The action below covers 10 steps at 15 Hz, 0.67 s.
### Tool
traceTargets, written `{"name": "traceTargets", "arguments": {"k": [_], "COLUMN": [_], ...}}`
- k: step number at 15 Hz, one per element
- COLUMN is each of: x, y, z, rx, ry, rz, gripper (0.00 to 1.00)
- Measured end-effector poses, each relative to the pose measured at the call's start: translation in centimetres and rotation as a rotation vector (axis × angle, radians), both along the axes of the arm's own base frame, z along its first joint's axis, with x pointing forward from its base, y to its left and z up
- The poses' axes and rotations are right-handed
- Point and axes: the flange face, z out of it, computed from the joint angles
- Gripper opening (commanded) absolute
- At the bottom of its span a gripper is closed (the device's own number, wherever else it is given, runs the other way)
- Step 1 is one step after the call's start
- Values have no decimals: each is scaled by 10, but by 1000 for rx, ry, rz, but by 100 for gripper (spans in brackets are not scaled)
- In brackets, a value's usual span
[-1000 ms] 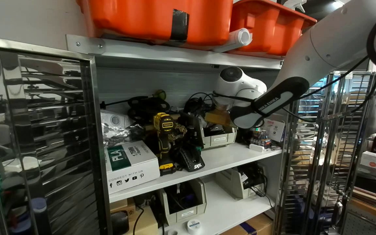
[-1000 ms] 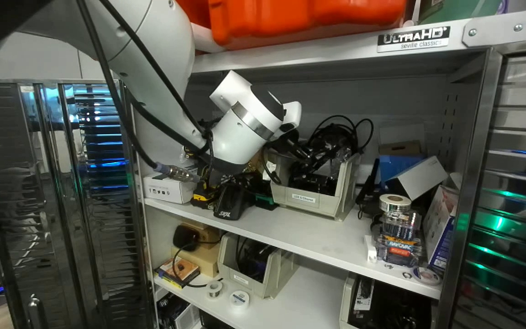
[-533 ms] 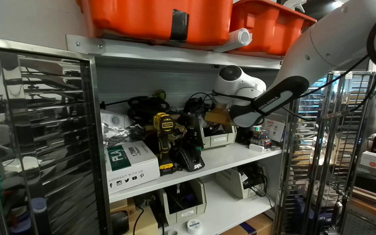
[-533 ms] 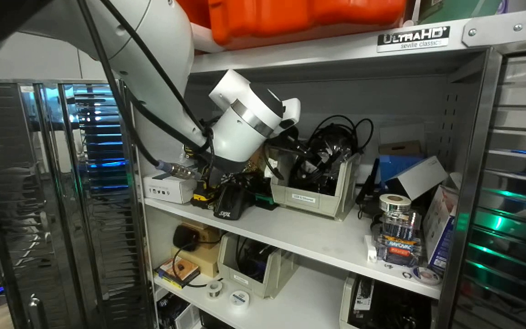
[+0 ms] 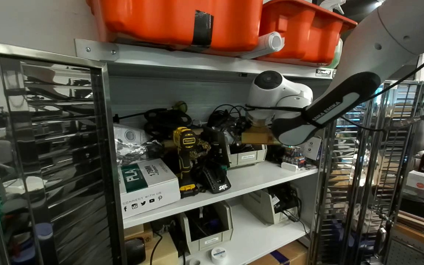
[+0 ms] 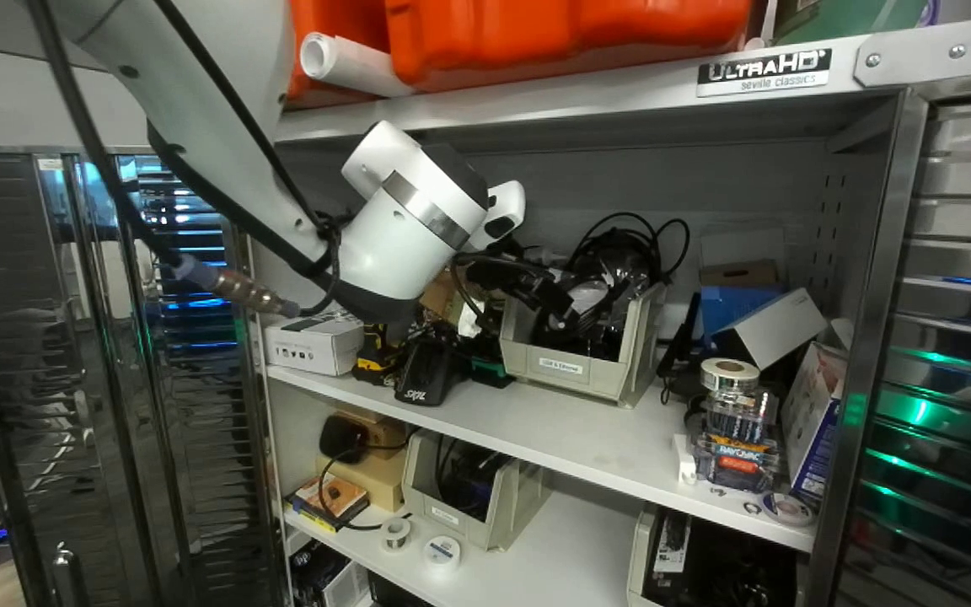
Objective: Pick up the cable and put it in the cable box.
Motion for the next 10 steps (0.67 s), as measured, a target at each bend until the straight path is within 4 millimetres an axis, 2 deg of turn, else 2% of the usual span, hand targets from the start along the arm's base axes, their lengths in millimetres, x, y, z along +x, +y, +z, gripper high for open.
{"name": "traceTargets", "arguments": {"k": [6, 10], "x": [-77, -124], "y": [3, 24], "z": [-24, -47], "rx": [0, 93], "ry": [217, 380], "rz": [96, 208], "gripper": [100, 100]}}
